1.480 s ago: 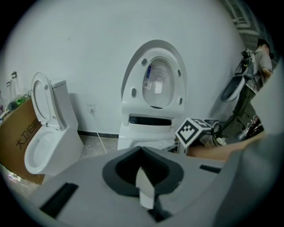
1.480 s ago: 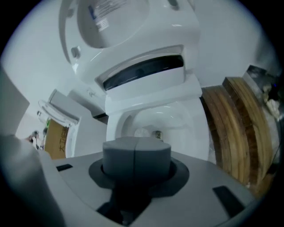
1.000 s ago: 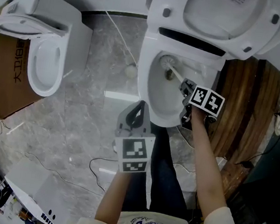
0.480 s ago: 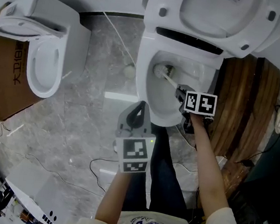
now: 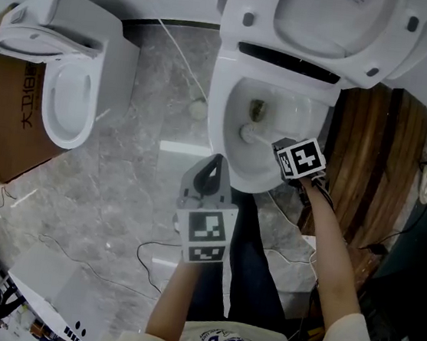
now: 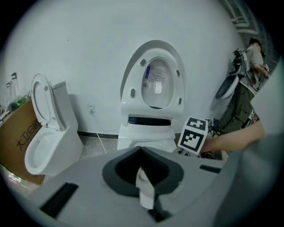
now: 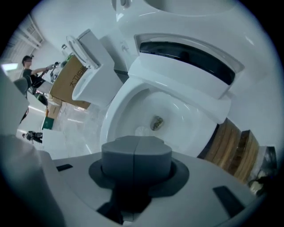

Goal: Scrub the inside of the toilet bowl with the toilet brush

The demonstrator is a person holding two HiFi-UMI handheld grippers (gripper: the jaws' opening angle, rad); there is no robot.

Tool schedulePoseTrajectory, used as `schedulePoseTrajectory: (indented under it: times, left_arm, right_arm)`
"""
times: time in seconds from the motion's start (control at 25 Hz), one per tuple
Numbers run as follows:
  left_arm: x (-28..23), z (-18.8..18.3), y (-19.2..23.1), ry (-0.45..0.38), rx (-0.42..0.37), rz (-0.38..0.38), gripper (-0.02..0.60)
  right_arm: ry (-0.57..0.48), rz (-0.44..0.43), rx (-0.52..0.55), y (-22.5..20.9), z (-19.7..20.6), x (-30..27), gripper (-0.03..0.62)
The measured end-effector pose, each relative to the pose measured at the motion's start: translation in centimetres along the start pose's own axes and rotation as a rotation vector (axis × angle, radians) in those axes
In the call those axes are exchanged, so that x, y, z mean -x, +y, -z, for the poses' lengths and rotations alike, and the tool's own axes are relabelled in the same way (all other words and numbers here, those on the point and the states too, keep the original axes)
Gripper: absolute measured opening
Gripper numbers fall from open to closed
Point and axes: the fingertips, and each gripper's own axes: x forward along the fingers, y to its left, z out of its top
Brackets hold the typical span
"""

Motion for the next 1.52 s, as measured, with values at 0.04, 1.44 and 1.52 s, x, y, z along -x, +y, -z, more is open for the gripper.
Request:
schedulePoseTrajectory:
  times: [0.04,1.44,1.52]
  left_arm:
    - [0.0,0.0,0.0,-0.001,-0.001,0.0,0.002]
    - [0.7,0.4,1.5,-0.002,0.019,-0.023,0.002]
    - [0.7,0.5,1.6,-0.002,0.022,-0.021,0.002]
  right_arm:
    - [0.015,0.009,0.031,-0.1,0.2,0.1,0.161]
    - [0.047,0.344,0.485,-1.5,0.0,-0.5,0.163]
    - [0.049,0.306,0.453,-0.6,0.3,-0.8,0.163]
